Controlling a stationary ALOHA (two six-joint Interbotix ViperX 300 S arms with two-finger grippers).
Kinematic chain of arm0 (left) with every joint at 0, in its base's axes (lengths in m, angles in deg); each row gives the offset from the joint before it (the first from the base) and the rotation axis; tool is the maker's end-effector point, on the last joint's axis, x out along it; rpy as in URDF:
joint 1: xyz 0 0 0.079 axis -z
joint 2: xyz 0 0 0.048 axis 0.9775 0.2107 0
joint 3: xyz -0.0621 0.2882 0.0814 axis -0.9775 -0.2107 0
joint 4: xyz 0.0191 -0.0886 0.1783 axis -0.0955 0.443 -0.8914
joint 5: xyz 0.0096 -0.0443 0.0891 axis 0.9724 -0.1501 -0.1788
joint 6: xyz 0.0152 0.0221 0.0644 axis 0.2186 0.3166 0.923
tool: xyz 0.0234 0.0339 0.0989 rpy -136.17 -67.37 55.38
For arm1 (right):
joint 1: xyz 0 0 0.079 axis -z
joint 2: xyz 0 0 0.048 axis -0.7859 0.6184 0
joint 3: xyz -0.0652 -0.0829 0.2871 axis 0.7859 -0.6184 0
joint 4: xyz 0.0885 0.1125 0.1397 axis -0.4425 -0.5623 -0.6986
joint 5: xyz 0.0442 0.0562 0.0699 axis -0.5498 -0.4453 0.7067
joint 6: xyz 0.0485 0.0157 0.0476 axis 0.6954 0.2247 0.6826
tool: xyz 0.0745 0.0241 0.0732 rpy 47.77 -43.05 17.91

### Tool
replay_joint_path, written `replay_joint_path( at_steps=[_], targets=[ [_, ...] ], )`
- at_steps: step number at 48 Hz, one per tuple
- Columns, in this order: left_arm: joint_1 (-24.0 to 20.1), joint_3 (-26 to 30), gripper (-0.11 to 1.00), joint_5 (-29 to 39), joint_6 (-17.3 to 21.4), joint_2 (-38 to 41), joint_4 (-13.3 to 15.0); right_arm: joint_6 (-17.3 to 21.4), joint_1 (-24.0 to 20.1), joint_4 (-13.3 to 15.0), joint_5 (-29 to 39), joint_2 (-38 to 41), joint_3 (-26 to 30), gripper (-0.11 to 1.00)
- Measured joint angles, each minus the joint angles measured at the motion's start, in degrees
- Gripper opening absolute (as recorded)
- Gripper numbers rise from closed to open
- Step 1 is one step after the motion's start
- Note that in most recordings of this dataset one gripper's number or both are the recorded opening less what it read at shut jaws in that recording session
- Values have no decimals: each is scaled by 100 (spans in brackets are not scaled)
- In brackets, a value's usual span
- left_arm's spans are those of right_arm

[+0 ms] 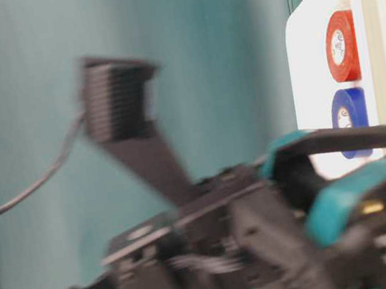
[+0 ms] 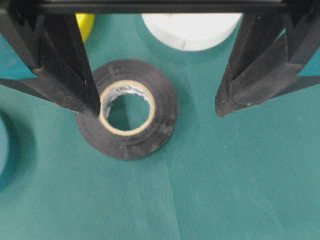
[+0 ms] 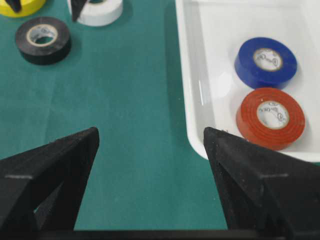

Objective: Pick up the tape from a random location and place it into the white case.
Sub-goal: 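Lower the left gripper fingers into the black roll's hole and close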

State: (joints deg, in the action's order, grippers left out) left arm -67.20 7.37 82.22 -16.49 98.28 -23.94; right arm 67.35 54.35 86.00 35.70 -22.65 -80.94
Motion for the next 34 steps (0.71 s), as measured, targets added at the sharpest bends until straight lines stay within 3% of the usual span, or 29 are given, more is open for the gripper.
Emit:
replay_joint_path(
  at_steps=[34],
  targets=[
    [-88,-176,94,-255,18,501,-9,0,-9,9,0,35,0,84]
  ],
)
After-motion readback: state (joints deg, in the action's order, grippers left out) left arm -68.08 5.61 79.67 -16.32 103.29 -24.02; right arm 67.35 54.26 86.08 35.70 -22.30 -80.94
